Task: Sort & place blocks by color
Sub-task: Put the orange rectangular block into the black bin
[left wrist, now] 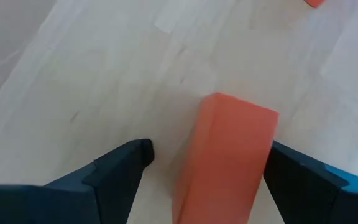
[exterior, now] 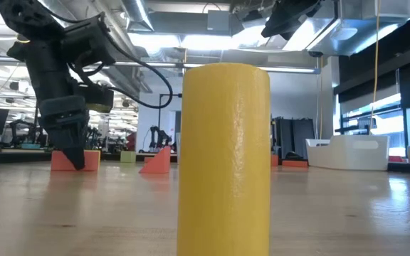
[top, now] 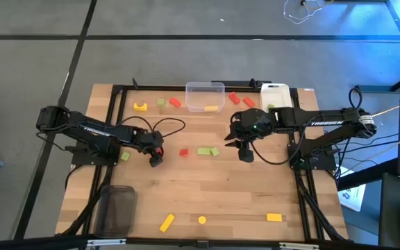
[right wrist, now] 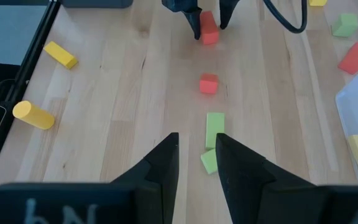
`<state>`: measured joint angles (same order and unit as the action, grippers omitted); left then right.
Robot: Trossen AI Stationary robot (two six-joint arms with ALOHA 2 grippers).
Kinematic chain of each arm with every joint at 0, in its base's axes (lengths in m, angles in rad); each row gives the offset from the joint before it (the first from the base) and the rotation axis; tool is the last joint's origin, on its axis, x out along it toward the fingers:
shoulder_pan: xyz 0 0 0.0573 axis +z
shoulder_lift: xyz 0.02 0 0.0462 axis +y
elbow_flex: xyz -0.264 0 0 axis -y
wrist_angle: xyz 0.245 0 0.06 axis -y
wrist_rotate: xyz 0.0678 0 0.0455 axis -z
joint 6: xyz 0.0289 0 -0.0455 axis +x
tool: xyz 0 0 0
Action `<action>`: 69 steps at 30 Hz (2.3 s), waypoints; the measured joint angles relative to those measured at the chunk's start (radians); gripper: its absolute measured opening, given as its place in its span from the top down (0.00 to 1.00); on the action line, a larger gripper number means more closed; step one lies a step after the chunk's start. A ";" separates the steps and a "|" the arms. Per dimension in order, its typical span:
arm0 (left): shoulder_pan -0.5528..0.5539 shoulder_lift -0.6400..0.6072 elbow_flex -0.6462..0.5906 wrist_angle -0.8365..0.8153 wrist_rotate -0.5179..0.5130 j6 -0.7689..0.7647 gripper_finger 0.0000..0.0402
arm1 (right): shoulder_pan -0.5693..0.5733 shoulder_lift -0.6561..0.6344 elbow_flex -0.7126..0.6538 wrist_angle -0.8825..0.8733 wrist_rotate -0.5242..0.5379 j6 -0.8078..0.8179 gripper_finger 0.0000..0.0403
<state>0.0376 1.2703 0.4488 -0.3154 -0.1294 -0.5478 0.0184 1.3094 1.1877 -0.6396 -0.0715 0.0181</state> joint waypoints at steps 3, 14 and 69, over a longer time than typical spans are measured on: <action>0.000 0.001 -0.001 0.002 -0.009 0.000 0.29 | 0.000 0.000 0.000 0.000 0.000 0.000 0.74; 0.002 0.001 -0.001 0.010 -0.021 -0.001 0.62 | 0.000 0.000 0.000 0.000 0.000 0.000 0.74; -0.871 -0.003 0.465 -0.668 0.166 -1.194 0.69 | 0.000 0.000 -0.001 0.009 -0.315 -0.146 0.74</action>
<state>-0.8331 1.2675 0.9134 -0.9833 0.0367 -1.7417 0.0185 1.3090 1.1866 -0.6308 -0.3870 -0.1283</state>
